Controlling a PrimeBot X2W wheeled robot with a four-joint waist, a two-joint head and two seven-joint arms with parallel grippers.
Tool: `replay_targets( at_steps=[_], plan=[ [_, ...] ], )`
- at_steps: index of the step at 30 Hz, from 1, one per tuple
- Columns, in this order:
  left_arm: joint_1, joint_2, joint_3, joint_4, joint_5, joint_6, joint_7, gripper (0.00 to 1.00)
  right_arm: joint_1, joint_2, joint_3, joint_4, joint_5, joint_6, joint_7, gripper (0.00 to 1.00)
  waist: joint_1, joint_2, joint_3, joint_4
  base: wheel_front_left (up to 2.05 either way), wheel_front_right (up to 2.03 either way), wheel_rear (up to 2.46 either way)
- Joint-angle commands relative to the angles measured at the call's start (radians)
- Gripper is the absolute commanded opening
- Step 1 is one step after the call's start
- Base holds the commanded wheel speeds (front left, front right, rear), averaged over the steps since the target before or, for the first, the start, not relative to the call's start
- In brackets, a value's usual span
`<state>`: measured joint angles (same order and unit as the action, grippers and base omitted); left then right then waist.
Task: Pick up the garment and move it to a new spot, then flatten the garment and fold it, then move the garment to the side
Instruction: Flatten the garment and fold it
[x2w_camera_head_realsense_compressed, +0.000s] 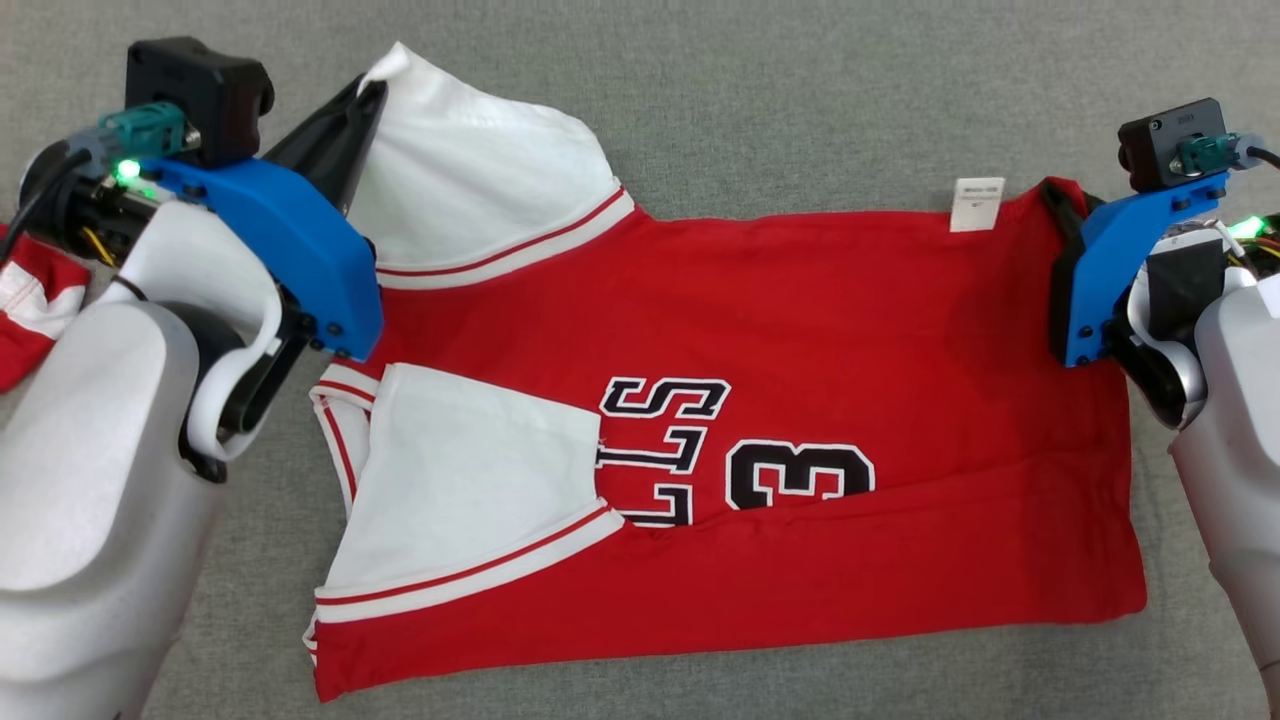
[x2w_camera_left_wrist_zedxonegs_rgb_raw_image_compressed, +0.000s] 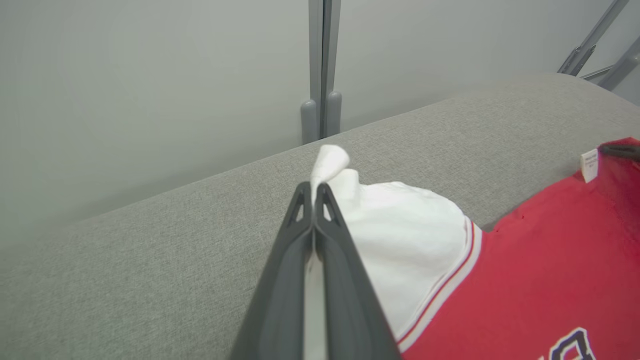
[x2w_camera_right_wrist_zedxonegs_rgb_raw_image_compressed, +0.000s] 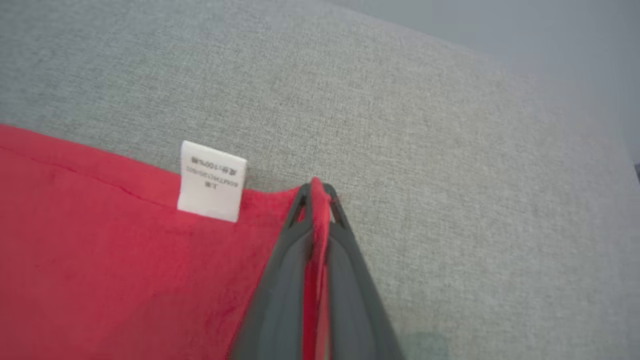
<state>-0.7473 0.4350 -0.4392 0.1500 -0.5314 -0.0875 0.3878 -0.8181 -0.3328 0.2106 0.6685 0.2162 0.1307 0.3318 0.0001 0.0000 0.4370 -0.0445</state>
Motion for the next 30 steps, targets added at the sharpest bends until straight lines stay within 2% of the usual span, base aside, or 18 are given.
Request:
replay_targets(
  at_steps=[1, 8, 16, 25, 26, 30],
  plan=[
    [0.013, 0.001, -0.002, -0.004, -0.004, 0.006, -0.004, 0.0, -0.009, -0.01, 0.005, -0.006, 0.006, 0.0, -0.011, 0.0, -0.0001, 0.0, -0.009, -0.004, 0.0, 0.0, 0.0],
    [0.121, 0.03, 0.004, -0.085, -0.023, 0.018, -0.024, 0.0, 0.087, -0.051, 0.069, -0.081, 0.075, 0.0, -0.081, 0.0, -0.0001, 0.0, -0.053, -0.008, 0.0, 0.0, 0.0],
    [0.31, 0.061, 0.031, -0.231, -0.044, 0.081, -0.063, 0.0, 0.256, -0.116, 0.063, -0.232, 0.141, 0.0, -0.129, 0.0, -0.0001, 0.0, -0.097, -0.011, 0.0, 0.0, 0.0],
    [0.505, 0.095, 0.06, -0.353, -0.072, 0.152, -0.071, 0.0, 0.425, -0.185, 0.048, -0.425, 0.204, 0.0, -0.044, 0.0, -0.0001, 0.0, -0.135, -0.002, 0.0, 0.0, 0.0],
    [0.575, 0.09, 0.067, -0.377, -0.089, 0.182, -0.084, 0.0, 0.479, -0.207, 0.026, -0.486, 0.226, 0.0, -0.008, 0.0, -0.0001, 0.0, -0.144, 0.005, 0.0, 0.0, 0.0],
    [0.627, 0.076, 0.061, -0.374, -0.102, 0.189, -0.103, 0.0, 0.521, -0.206, 0.01, -0.518, 0.23, 0.0, 0.016, 0.0, -0.0001, 0.0, -0.151, 0.008, 0.0, 0.0, 0.0]
  ],
)
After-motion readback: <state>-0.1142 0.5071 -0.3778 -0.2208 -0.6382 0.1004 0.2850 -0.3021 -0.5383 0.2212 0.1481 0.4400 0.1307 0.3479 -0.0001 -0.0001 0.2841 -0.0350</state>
